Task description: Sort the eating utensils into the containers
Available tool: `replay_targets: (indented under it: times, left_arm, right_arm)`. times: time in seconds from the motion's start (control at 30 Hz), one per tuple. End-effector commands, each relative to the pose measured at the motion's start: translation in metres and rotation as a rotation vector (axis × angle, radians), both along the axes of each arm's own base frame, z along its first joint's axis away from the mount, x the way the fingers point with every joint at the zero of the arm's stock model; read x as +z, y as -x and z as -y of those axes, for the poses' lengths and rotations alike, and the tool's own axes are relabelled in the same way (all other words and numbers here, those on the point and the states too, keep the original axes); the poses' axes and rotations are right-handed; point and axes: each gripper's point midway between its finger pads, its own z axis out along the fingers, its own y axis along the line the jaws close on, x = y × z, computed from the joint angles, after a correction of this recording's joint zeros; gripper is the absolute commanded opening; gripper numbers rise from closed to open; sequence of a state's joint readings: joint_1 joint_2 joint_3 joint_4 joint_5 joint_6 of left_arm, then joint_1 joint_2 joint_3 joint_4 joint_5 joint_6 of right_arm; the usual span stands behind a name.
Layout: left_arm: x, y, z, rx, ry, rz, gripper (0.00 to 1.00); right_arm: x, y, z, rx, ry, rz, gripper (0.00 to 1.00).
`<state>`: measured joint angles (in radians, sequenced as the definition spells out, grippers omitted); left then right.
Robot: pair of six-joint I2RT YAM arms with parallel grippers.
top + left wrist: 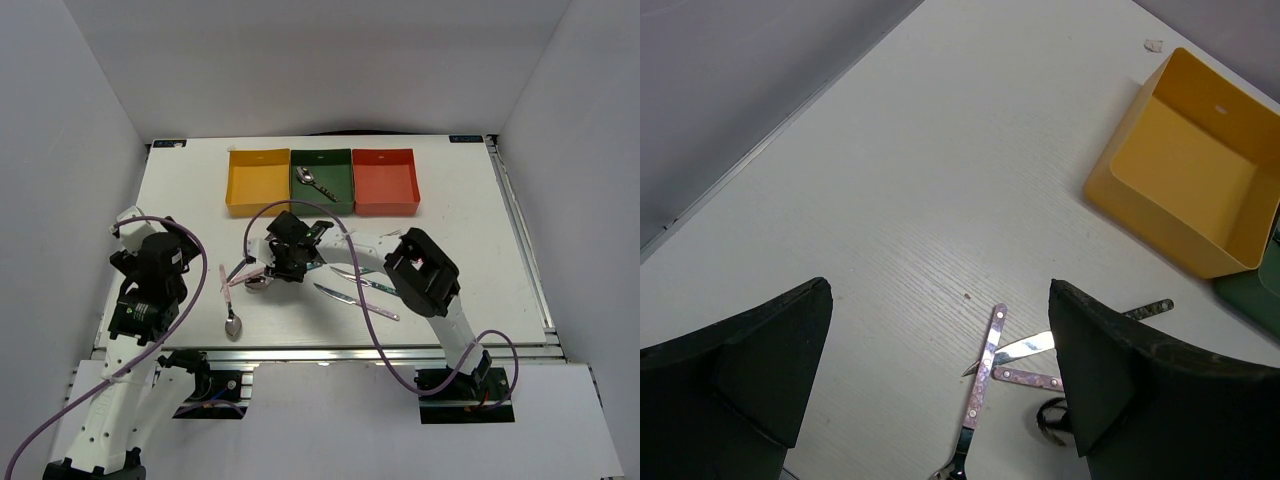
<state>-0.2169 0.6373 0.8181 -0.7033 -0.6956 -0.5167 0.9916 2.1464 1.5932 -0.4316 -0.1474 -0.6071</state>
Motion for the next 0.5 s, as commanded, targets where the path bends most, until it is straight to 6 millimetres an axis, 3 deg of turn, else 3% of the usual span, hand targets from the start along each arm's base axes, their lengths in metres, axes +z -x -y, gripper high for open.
replay_targets:
  times: [0.0, 0.1, 0.23, 0.37, 0.47]
  left_arm:
    - [0.009, 0.001, -0.002, 0.010, 0.004, 0.028, 0.98]
    - [0.010, 0.001, -0.002, 0.009, 0.005, 0.031, 0.98]
    - [0.009, 0.001, -0.002, 0.008, 0.003, 0.028, 0.98]
    - [0.009, 0.001, -0.002, 0.007, 0.004, 0.029, 0.98]
    - [0.009, 0.001, -0.002, 0.010, 0.005, 0.028, 0.98]
  right_arm:
    - [-0.024, 0.019, 0.009, 0.049, 0.077, -0.090, 0.40]
    - [-0.027, 0.024, 0.012, 0.054, 0.079, -0.100, 0.25]
    - [-0.022, 0.028, 0.010, 0.076, 0.047, -0.074, 0.14]
    - [0.001, 0.023, 0.002, 0.083, -0.016, 0.021, 0.00]
    - [0.031, 0.016, -0.007, 0.087, -0.103, 0.093, 0.00]
